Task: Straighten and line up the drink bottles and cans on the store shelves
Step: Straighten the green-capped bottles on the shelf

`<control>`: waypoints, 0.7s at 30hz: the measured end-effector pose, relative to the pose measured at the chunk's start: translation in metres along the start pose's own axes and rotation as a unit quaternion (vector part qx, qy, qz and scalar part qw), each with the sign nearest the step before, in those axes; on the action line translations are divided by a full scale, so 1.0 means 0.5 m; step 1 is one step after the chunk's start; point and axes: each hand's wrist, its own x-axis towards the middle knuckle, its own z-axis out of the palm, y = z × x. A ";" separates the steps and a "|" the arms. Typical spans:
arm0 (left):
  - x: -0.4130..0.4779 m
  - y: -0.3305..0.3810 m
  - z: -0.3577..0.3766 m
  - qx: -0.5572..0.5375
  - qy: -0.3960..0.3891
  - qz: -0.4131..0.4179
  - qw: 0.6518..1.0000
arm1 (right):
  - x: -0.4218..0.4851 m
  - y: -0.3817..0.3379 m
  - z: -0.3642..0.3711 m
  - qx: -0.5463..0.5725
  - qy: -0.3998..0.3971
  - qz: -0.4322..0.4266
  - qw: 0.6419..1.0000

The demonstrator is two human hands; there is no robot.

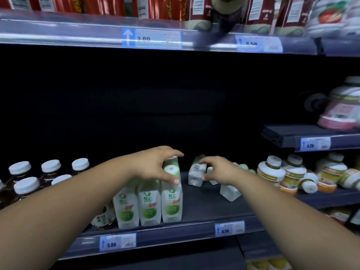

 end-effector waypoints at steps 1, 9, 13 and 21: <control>0.002 0.000 0.008 0.027 -0.010 -0.007 1.000 | 0.011 0.008 0.017 -0.040 -0.017 -0.005 0.999; 0.004 -0.003 0.033 0.144 -0.010 -0.022 0.989 | 0.059 0.022 0.083 -0.187 -0.103 -0.037 0.976; 0.002 -0.002 0.032 0.134 -0.002 -0.018 0.991 | 0.004 0.022 0.074 -0.167 -0.090 -0.065 0.980; -0.001 0.005 0.032 0.120 -0.004 -0.024 0.993 | -0.071 -0.015 0.057 -0.065 -0.018 -0.031 0.997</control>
